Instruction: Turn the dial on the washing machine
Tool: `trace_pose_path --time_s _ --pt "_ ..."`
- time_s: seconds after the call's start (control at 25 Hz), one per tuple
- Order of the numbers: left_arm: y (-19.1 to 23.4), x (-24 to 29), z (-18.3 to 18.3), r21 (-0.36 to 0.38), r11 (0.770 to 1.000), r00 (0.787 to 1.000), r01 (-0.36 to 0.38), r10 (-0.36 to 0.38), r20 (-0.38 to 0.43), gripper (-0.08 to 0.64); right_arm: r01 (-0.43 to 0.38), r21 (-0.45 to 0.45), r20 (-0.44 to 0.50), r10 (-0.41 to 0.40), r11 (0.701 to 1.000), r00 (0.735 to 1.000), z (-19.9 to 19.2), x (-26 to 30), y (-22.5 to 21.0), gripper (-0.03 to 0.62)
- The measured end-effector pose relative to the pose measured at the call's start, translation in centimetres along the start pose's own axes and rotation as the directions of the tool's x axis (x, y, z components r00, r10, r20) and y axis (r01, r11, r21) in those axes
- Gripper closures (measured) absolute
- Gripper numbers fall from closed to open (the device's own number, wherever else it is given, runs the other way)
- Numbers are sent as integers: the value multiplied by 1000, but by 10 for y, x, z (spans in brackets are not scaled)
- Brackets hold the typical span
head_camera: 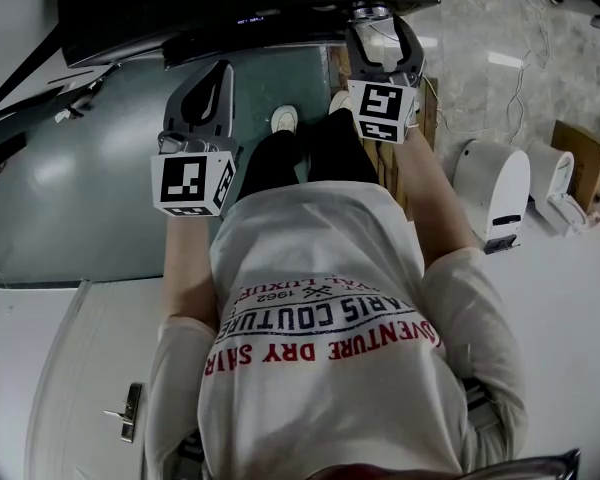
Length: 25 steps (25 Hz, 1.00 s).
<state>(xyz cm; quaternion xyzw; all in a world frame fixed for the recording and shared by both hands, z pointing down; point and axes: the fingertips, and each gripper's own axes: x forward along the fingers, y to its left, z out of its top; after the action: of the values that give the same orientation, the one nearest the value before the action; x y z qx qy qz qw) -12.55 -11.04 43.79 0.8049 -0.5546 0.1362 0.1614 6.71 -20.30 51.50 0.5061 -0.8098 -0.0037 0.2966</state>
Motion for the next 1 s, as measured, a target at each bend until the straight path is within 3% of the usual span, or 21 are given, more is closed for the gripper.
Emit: trace_pose_path --time_s 0.2,0.4,0.48,0.64,0.84,0.92,1.0 --pt "3 -3 1 0 1000 1000 -9 9 5 545 80 -228 20 -78 970 997 -1 2 4 296" --pt "6 -5 -2 0 1000 1000 -17 17 -3 545 109 -231 10 -109 967 994 -1 9 0 298" --pt "7 -7 -4 -5 1000 1000 -21 21 -6 544 102 -191 2 -104 976 995 -1 9 0 305" --pt "7 -10 -7 -12 1000 1000 -25 25 -11 545 44 17 -27 -43 999 999 0 9 -2 305" --pt "6 -13 -8 -8 1000 1000 -19 19 -10 544 -38 253 -32 48 967 998 -4 9 -9 305" --pt "6 -14 -6 -5 1000 1000 -16 16 -7 545 -55 288 -35 67 956 997 -4 10 -10 305" --pt "5 -15 -4 -1 1000 1000 -11 11 -4 544 -53 268 -44 67 962 997 -4 10 -9 305"
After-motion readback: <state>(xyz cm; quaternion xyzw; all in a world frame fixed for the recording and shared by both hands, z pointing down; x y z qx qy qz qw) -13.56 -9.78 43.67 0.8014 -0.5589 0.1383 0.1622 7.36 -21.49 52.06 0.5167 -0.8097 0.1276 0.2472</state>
